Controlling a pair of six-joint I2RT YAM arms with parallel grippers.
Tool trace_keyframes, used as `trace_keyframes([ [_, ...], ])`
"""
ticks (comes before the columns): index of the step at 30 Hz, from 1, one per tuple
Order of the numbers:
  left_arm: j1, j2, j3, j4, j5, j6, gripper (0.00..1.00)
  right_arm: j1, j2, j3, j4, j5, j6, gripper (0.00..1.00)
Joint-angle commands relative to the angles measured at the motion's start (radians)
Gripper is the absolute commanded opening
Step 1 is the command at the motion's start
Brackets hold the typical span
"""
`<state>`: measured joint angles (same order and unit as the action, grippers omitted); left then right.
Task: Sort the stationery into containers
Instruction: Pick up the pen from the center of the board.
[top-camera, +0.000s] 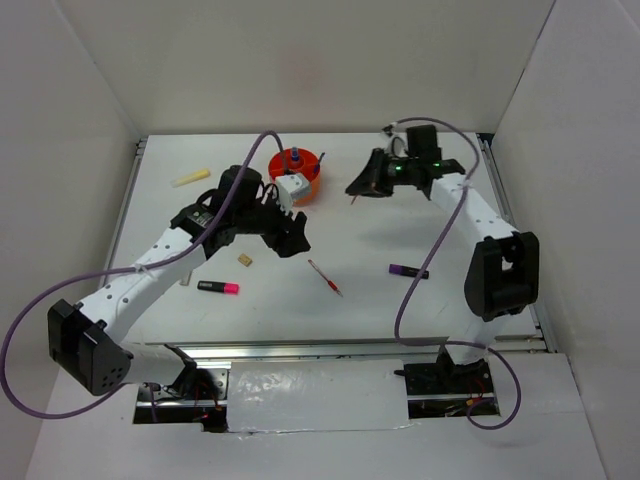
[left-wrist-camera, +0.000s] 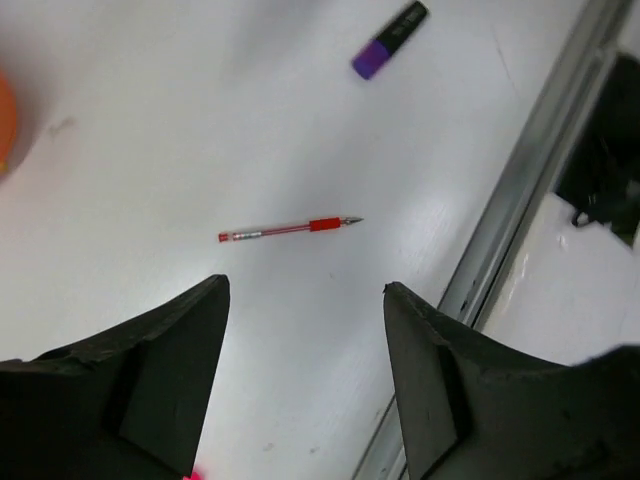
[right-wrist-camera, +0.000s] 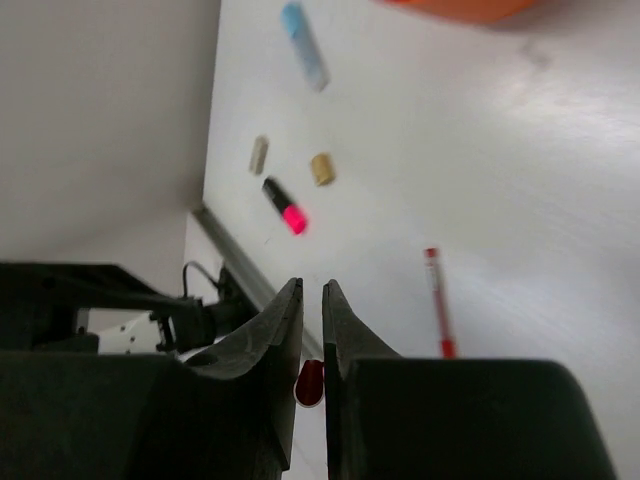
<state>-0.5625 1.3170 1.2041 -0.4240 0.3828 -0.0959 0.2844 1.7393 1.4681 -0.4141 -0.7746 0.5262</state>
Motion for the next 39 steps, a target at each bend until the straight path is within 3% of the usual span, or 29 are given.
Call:
trace_keyframes([
  [1,-0.022,0.042,0.098,-0.149,0.232,0.47,0.74,-0.156,-0.122,-0.037,-0.057,0.026,-0.101,0.0],
  [6,-0.149,0.279,0.244,-0.437,0.248,0.954,0.65,-0.318,-0.237,-0.173,-0.035,-0.005,-0.098,0.0],
  [9,-0.198,0.423,0.324,-0.496,0.18,1.077,0.61,-0.369,-0.302,-0.242,-0.003,-0.014,-0.092,0.0],
  [14,-0.194,0.597,0.408,-0.504,0.128,1.168,0.56,-0.406,-0.356,-0.281,0.009,-0.011,-0.097,0.0],
  [27,-0.168,0.729,0.399,-0.447,-0.004,1.367,0.5,-0.41,-0.365,-0.287,0.017,-0.034,-0.086,0.0],
  [39,-0.165,0.835,0.471,-0.443,-0.039,1.404,0.46,-0.415,-0.38,-0.29,0.017,-0.049,-0.086,0.0],
])
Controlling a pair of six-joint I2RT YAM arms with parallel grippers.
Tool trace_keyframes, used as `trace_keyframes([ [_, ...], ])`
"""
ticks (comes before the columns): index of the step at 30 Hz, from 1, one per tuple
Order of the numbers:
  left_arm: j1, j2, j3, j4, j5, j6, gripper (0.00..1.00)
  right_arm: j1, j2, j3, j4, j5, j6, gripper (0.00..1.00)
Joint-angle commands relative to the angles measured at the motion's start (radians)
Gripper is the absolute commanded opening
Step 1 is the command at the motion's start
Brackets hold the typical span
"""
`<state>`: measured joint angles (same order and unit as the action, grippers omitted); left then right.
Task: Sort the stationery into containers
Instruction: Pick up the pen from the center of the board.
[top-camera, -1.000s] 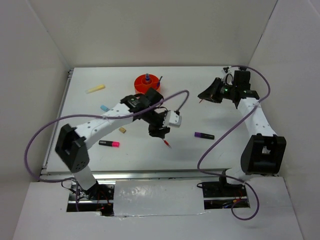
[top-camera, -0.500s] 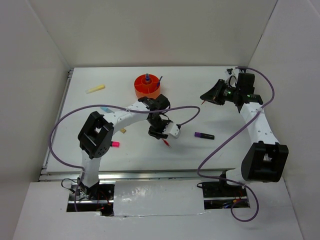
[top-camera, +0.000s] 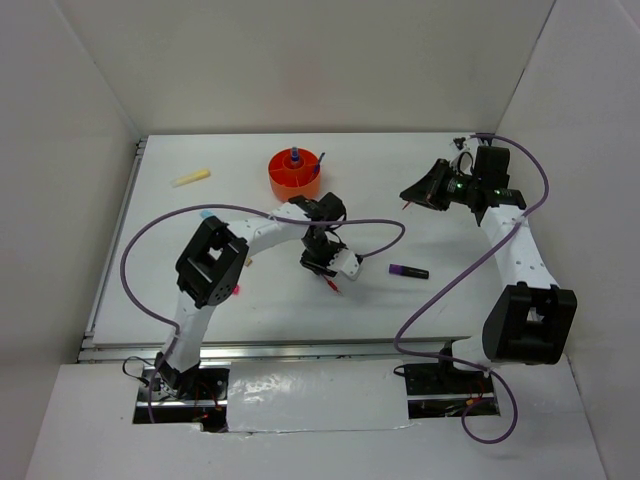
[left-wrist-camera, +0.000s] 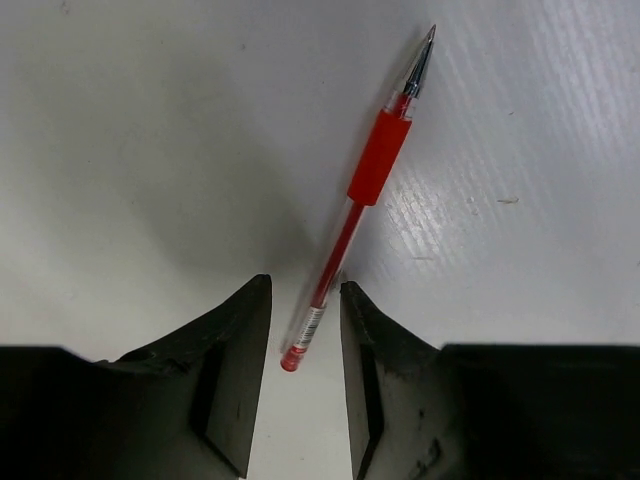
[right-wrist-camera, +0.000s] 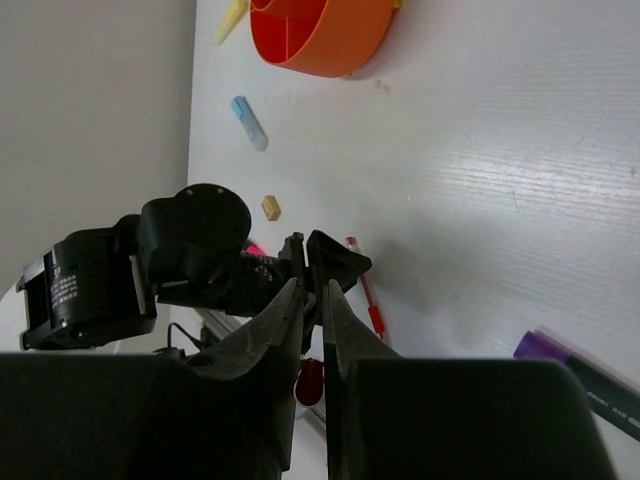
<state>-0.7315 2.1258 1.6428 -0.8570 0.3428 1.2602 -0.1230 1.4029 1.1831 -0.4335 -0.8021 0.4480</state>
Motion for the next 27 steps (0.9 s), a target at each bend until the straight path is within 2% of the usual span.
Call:
trace_keyframes([
  [1,-0.002,0.039,0.023,-0.019,-0.017,0.07,0.39,-0.01,-0.042,0.0,0.026,-0.019,-0.014,0.0],
  [2,-0.002,0.039,0.023,-0.019,-0.018,0.07,0.39,-0.01,-0.042,0.0,0.026,-0.019,-0.014,0.0],
  [4,-0.012,0.042,0.005,-0.036,-0.031,0.09,0.31,-0.01,-0.038,0.009,0.021,-0.02,-0.02,0.0],
  [8,-0.037,0.019,-0.105,-0.033,-0.097,0.103,0.32,-0.015,-0.03,0.024,0.01,-0.029,-0.023,0.0],
  [13,-0.075,-0.029,-0.25,0.022,-0.113,0.05,0.28,-0.015,-0.021,0.047,0.004,-0.049,-0.023,0.0],
  [16,-0.083,-0.064,-0.274,0.056,-0.076,-0.091,0.1,-0.015,-0.019,0.067,-0.007,-0.055,-0.028,0.0],
  [17,-0.066,-0.075,-0.261,0.049,-0.026,-0.14,0.0,-0.015,-0.016,0.078,-0.008,-0.066,-0.026,0.0],
  [20,0.007,-0.18,-0.225,-0.007,0.112,-0.342,0.0,-0.009,-0.015,0.085,-0.001,-0.091,-0.009,0.0],
  [22,0.047,-0.245,-0.218,-0.005,0.243,-0.439,0.0,0.005,-0.015,0.082,0.027,-0.104,0.01,0.0],
  [23,0.081,-0.318,-0.221,0.018,0.33,-0.546,0.0,0.023,-0.012,0.084,0.05,-0.117,0.017,0.0],
  [24,0.096,-0.355,-0.238,0.039,0.364,-0.614,0.0,0.037,-0.01,0.084,0.065,-0.124,0.029,0.0],
  [25,0.112,-0.431,-0.247,0.105,0.386,-0.762,0.0,0.052,-0.005,0.088,0.078,-0.135,0.035,0.0],
  [27,0.106,-0.503,-0.277,0.168,0.38,-0.893,0.0,0.104,0.004,0.111,0.107,-0.141,0.05,0.0],
])
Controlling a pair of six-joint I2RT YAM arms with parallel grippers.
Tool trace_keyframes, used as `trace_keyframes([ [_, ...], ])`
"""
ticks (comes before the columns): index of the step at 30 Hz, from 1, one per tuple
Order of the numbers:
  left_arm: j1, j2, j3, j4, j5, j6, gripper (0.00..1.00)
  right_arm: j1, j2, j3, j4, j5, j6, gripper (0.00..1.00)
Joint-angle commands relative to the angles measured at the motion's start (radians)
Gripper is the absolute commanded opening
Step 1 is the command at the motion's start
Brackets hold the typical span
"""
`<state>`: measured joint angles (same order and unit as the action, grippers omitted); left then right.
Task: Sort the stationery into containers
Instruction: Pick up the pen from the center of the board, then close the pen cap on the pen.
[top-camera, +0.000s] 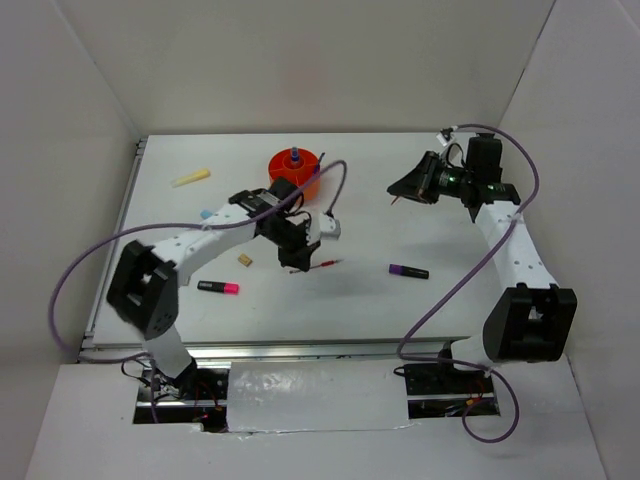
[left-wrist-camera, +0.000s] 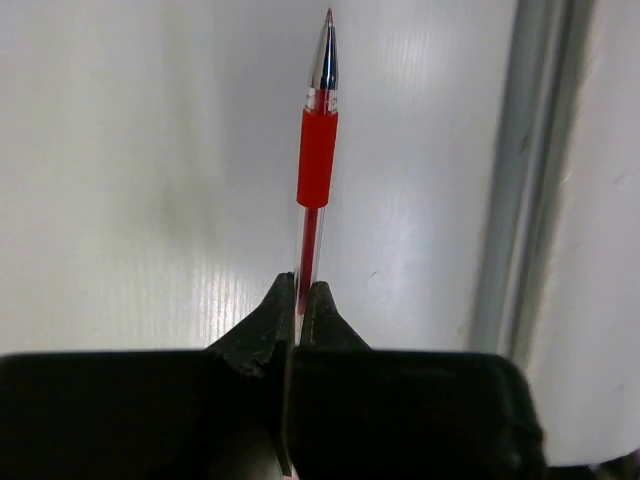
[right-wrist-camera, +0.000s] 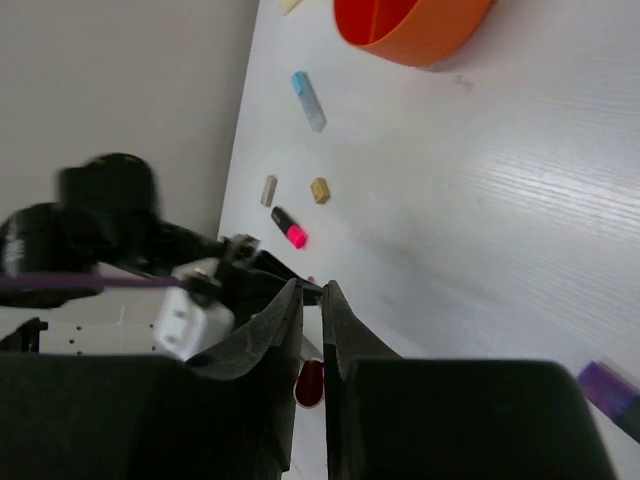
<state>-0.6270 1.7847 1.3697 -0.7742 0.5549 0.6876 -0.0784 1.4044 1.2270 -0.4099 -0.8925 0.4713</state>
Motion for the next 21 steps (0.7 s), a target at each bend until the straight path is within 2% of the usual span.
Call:
trace_keyframes([
  [1,-0.008,-0.232,-0.017,0.114,0.162,-0.439,0.0,0.072,0.022,0.081,0.094,-0.055,0.027,0.0],
  [2,-0.008,-0.267,-0.035,0.184,0.16,-0.5,0.0,0.133,0.03,0.097,0.098,-0.068,0.024,0.0],
  [3,-0.004,-0.33,-0.084,0.226,0.172,-0.613,0.0,0.152,0.048,0.123,0.108,-0.072,0.027,0.0],
  [5,0.0,-0.382,-0.148,0.318,0.207,-0.733,0.0,0.199,0.062,0.143,0.155,-0.106,0.059,0.0],
  [9,0.012,-0.464,-0.202,0.42,0.215,-1.011,0.0,0.25,0.087,0.147,0.295,-0.14,0.142,0.0],
  [10,0.012,-0.472,-0.204,0.426,0.18,-1.043,0.0,0.267,0.09,0.14,0.353,-0.154,0.17,0.0],
  [16,0.015,-0.473,-0.213,0.48,0.249,-1.108,0.0,0.299,0.093,0.123,0.524,-0.215,0.263,0.0],
  [21,0.056,-0.467,-0.23,0.573,0.298,-1.209,0.0,0.31,0.068,0.066,0.558,-0.2,0.263,0.0],
])
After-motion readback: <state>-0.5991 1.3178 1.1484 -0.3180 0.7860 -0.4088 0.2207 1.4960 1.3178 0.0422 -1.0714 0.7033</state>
